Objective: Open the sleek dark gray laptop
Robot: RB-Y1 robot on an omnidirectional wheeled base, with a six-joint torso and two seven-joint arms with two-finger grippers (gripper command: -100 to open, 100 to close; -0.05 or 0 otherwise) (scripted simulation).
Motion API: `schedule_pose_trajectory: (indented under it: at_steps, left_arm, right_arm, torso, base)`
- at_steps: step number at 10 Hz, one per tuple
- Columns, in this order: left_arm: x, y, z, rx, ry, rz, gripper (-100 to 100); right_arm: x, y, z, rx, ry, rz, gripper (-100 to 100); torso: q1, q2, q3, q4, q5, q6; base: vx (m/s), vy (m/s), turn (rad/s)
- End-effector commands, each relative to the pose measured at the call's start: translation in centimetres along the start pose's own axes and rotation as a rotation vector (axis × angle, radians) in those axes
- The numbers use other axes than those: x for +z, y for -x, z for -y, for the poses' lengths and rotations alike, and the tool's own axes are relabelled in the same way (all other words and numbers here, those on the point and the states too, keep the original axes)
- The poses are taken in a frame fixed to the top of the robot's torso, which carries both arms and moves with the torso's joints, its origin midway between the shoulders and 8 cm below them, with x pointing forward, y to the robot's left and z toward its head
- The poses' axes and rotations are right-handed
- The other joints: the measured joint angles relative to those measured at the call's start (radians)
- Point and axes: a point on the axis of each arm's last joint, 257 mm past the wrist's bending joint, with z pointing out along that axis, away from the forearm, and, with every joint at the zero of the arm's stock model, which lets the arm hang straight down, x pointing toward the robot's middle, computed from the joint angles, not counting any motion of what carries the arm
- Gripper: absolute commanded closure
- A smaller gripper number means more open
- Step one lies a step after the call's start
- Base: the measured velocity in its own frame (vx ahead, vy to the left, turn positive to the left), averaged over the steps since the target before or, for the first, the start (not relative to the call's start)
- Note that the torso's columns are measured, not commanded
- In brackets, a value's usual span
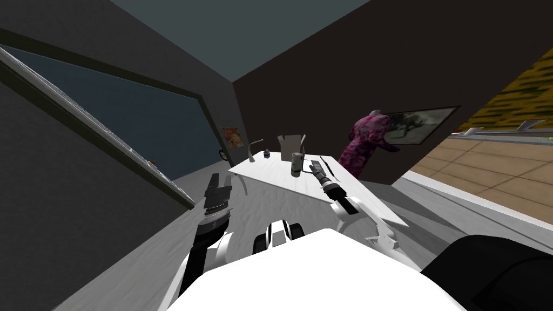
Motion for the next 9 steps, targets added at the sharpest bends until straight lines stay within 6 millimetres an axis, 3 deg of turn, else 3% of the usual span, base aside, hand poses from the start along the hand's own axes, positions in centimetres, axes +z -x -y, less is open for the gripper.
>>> schedule_pose_trajectory:
  at_steps: [1,2,3,4,5,6,7,9]
  left_arm:
    - [0.0,0.0,0.0,0.0,0.0,0.0,0]
    - [0.0,0.0,0.0,0.0,0.0,0.0,0]
    - [0.0,0.0,0.0,0.0,0.0,0.0,0]
    - [0.0,0.0,0.0,0.0,0.0,0.0,0]
    - [0.0,0.0,0.0,0.0,0.0,0.0,0]
    - [0.0,0.0,0.0,0.0,0.0,0.0,0]
    - [0.0,0.0,0.0,0.0,0.0,0.0,0]
    - [0.0,0.0,0.0,0.0,0.0,0.0,0]
  right_arm:
    - [0.6,1.2,4.3,-0.108,-0.104,-0.007,-100]
    - [0.5,2.0,6.3,-0.173,-0.151,-0.01,-100]
    - [0.5,2.0,6.7,-0.173,-0.166,-0.011,-100]
    - [0.2,3.0,8.9,-0.239,-0.226,-0.013,-100]
    - [0.2,3.0,8.9,-0.239,-0.227,-0.013,-100]
    - [-0.1,4.0,11.1,-0.305,-0.283,-0.015,-100]
    - [-0.1,4.1,11.2,-0.305,-0.287,-0.015,-100]
    - [-1.1,6.6,15.4,-0.434,-0.404,-0.017,-100]
  torso:
    - [-0.002,0.001,0.0,0.0,0.0,0.001]
    - [-0.002,0.001,0.0,0.0,0.0,0.0]
    - [-0.001,0.0,0.0,0.0,0.0,0.0]
    - [-0.002,0.001,0.0,0.0,0.0,0.001]
    - [-0.003,0.001,0.001,0.0,-0.001,0.0]
    - [-0.003,0.002,0.001,0.001,-0.001,0.0]
    - [-0.001,0.001,0.001,0.001,0.0,0.0]
    - [-0.002,0.0,0.0,0.0,0.0,0.0]
  base:
    - [0.041,0.075,0.13]
    - [0.059,0.1,0.233]
    - [0.057,0.071,0.088]
    - [0.058,0.067,0.111]
    - [0.036,0.054,0.061]
    - [0.042,0.071,0.117]
    - [0.043,0.062,0.067]
    - [0.072,0.096,0.125]
